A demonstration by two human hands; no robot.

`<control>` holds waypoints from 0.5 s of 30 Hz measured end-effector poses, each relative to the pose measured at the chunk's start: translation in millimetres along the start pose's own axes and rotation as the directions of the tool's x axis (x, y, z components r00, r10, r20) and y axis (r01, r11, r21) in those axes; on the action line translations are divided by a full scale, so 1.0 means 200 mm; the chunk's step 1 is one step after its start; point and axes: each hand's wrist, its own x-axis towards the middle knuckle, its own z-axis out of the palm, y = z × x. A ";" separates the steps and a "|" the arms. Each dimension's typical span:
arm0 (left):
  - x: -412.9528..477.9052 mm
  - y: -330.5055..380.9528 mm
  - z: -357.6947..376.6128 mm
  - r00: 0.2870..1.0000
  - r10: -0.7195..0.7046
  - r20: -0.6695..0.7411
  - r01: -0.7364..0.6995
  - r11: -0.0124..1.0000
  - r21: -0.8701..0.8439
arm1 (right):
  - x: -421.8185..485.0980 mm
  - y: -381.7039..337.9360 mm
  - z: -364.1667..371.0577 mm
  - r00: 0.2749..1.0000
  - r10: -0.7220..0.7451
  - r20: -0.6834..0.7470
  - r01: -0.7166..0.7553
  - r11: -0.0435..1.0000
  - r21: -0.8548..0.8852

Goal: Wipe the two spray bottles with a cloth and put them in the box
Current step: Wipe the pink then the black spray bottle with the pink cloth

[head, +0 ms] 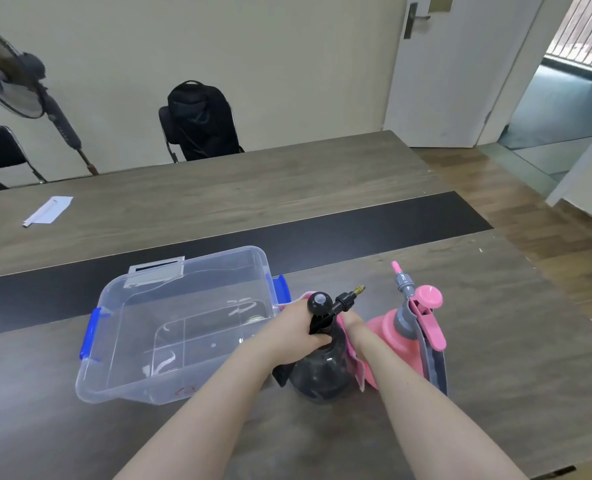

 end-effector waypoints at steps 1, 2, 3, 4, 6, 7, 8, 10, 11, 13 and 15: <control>0.00 0.00 0.00 1.000 -0.002 0.008 0.002 1.000 -0.005 | 0.00 0.01 -0.01 1.000 -0.012 0.012 0.012 1.000 0.011; 0.00 0.00 0.00 1.000 -0.001 0.011 0.001 1.000 -0.012 | 0.00 0.02 -0.01 1.000 -0.015 0.001 0.015 1.000 0.004; 0.00 -0.01 0.00 1.000 -0.003 0.008 0.003 1.000 -0.022 | -0.04 0.01 0.00 1.000 0.007 0.020 -0.007 1.000 0.014; 0.00 -0.01 0.00 1.000 -0.010 0.006 0.010 0.999 -0.033 | -0.05 0.03 0.00 0.998 0.030 0.055 -0.033 0.998 0.046; -0.01 -0.01 0.01 1.000 -0.024 0.003 0.025 0.998 -0.051 | -0.08 0.08 0.01 0.997 -0.023 0.074 0.008 0.982 0.188; -0.01 -0.02 0.01 1.000 -0.029 -0.002 0.029 0.998 -0.054 | -0.11 0.11 0.02 0.994 -0.064 0.090 0.039 0.965 0.260; -0.01 -0.02 0.01 0.999 -0.032 -0.010 0.032 0.998 -0.056 | -0.11 0.16 0.03 0.991 -0.114 0.068 0.086 0.941 0.326; -0.02 -0.02 0.03 0.998 -0.039 -0.040 0.036 0.997 -0.068 | -0.09 0.30 0.06 0.975 -0.218 -0.045 0.211 0.843 0.495; -0.02 -0.01 0.04 0.997 -0.043 -0.059 0.039 0.997 -0.073 | -0.08 0.38 0.08 0.961 -0.244 -0.131 0.275 0.787 0.552; -0.03 0.00 0.06 0.992 -0.068 -0.109 0.056 0.993 -0.105 | -0.09 0.50 0.14 0.926 -0.222 -0.305 0.350 0.811 0.469; -0.04 0.02 0.11 0.977 -0.116 -0.179 0.085 0.981 -0.172 | -0.14 0.58 0.23 0.853 -0.203 -0.481 0.406 0.837 0.366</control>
